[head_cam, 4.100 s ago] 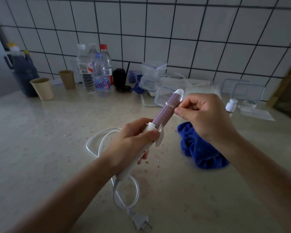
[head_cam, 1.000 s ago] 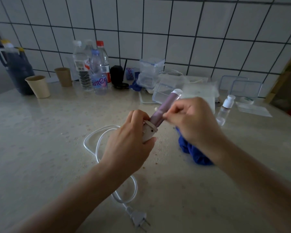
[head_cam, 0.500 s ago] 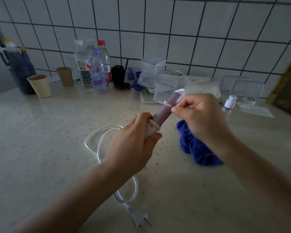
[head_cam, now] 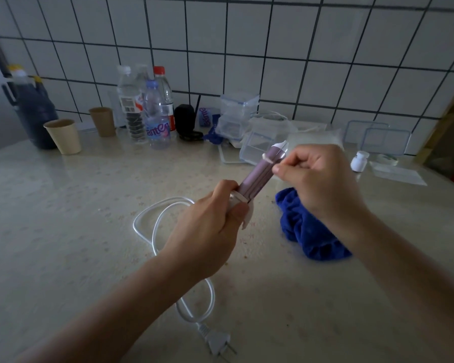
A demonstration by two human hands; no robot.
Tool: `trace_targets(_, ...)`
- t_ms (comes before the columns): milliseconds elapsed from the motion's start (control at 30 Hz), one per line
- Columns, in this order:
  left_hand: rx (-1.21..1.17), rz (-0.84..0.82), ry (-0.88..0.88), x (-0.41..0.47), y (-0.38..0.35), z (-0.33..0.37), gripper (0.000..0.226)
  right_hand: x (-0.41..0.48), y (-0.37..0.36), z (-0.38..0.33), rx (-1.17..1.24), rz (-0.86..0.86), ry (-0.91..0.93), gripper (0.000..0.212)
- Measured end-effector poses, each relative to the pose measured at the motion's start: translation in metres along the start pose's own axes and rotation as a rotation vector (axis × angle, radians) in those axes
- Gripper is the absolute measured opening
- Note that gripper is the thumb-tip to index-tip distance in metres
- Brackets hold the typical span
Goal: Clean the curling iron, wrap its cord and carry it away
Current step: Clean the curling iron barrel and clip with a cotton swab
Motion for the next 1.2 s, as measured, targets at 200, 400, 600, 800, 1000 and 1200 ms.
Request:
trace_targets(200, -0.096, -0.002, 0.056, 0.002, 0.002, -0.005, 0.031, -0.017, -0.031, -0.015, -0.035, -0.149, 0.07, 0.026)
trace_targets(400, -0.037, -0.036, 0.135, 0.003, -0.007, -0.014, 0.056, -0.004, -0.003, -0.009, 0.033, -0.036, 0.038, 0.019)
trace_targets(600, -0.274, -0.075, 0.193, 0.008, 0.003, -0.014, 0.044, -0.01, -0.021, -0.02, 0.069, -0.166, 0.111, 0.023)
trace_targets(800, -0.437, -0.213, 0.164, 0.005, 0.001, -0.008, 0.027, -0.006, -0.009, -0.012, 0.058, -0.077, 0.102, 0.02)
trace_targets(1000, -0.514, -0.285, 0.199, 0.007, 0.001, -0.01, 0.023, -0.005, -0.013, -0.007, -0.008, -0.067, 0.077, 0.02)
trace_targets(1200, -0.631, -0.291, 0.246, 0.006, -0.001, -0.012, 0.042, -0.007, -0.013, -0.012, 0.022, -0.098, 0.107, 0.019)
Point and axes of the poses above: each hand's wrist, its own x-axis towards the middle knuckle, its own y-axis out of the back of the hand, z = x × y, the point moved 6 cm from there along x, towards the middle knuckle, and after that the axes turned 13 degrees about y, right-handed, at the moved point
